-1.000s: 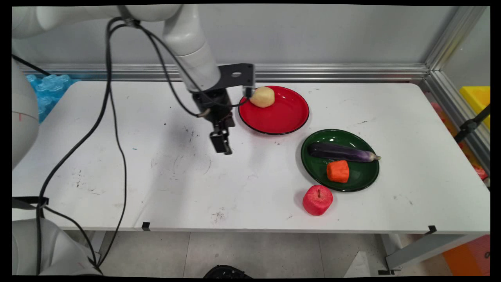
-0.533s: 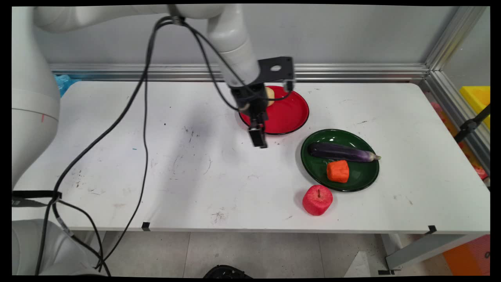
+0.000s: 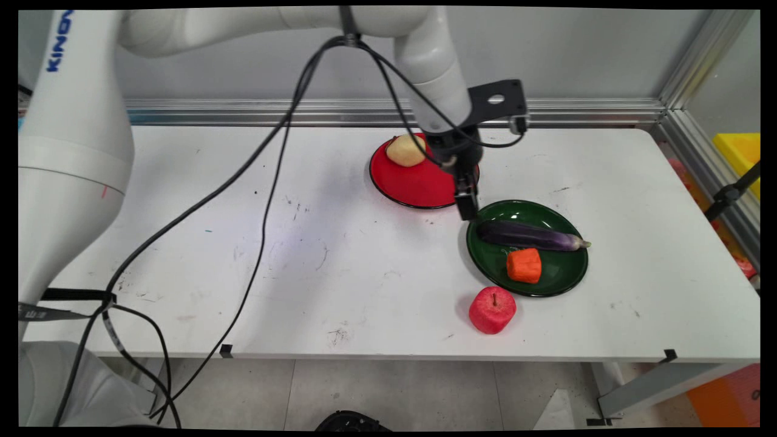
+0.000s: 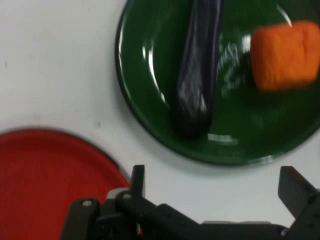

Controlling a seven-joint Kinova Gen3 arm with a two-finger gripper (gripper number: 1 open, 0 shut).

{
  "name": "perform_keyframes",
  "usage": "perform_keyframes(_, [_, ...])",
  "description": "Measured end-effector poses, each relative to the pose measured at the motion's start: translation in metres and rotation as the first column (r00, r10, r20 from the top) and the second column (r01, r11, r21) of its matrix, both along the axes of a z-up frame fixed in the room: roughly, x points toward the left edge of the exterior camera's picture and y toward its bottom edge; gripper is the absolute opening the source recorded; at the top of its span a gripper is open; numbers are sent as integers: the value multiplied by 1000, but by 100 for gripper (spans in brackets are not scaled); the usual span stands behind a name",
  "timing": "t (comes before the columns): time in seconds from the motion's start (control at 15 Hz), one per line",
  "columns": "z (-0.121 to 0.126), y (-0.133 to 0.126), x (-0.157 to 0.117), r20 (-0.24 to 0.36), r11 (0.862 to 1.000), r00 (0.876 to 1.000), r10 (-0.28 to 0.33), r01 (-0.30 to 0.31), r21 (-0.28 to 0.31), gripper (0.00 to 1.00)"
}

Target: Pick up the eggplant from the green plate

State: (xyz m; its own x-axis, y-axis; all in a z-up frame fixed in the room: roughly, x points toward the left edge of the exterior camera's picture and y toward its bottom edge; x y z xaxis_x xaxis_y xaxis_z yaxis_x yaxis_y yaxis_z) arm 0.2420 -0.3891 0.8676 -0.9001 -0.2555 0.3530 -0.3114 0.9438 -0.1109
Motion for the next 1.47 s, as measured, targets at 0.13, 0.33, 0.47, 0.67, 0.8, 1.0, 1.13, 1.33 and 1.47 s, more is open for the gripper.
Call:
perform_keyframes(0.13, [-7, -8, -12, -18, 1000, 1000, -6, 7, 1, 100])
perform_keyframes(0.33, [-19, -17, -27, -40, 1000, 999, -15, 15, -3, 100])
perform_keyframes(0.47, [-27, -21, -33, -49, 1000, 999, -16, 15, -8, 100])
perform_keyframes(0.67, [-41, -23, -38, -54, 1000, 998, -17, 17, -8, 100])
perform_keyframes(0.8, [-47, -24, -40, -55, 1000, 998, -19, 18, -8, 100])
perform_keyframes(1.0, [-57, -24, -40, -54, 1000, 998, -21, 21, -6, 100])
perform_keyframes(1.13, [-62, -24, -40, -53, 1000, 998, -22, 22, -5, 100])
perform_keyframes(1.33, [-70, -25, -40, -55, 1000, 998, -26, 25, -7, 100])
perform_keyframes(1.47, [-75, -26, -40, -57, 1000, 998, -31, 30, -7, 100])
